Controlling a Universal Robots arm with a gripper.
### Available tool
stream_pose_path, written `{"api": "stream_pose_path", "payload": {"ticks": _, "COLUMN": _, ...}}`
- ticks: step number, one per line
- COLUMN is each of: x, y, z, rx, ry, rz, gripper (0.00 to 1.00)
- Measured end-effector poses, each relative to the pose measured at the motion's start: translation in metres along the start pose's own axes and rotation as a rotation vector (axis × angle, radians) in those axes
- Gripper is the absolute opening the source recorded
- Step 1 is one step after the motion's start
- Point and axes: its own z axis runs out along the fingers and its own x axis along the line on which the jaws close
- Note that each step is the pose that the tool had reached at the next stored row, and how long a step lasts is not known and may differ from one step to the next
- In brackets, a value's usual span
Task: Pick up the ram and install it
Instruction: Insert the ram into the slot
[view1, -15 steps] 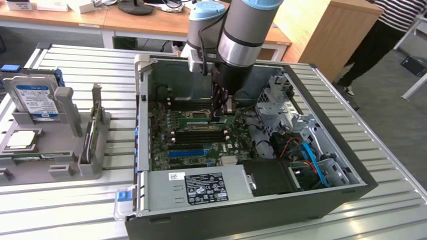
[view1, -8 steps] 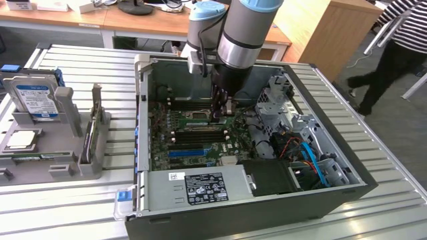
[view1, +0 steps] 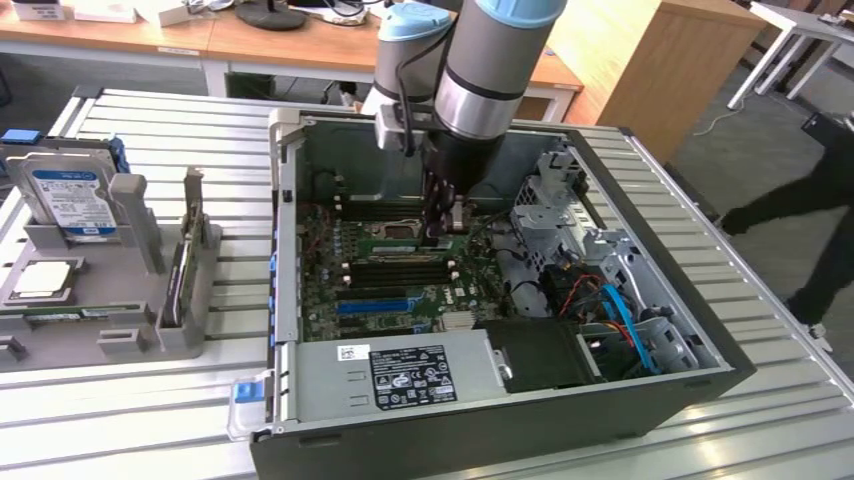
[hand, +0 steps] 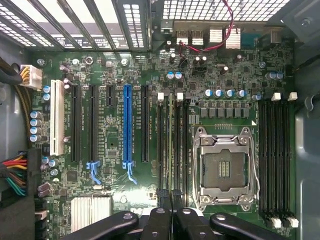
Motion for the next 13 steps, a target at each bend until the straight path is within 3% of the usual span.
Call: {"api": "stream_pose_path", "payload": {"ticks": 13, "x": 0.0001, "y": -0.0001, "z": 0.0043, "rx": 0.0003, "ry": -0.0001, "rz": 0.0, "gripper": 0.12}}
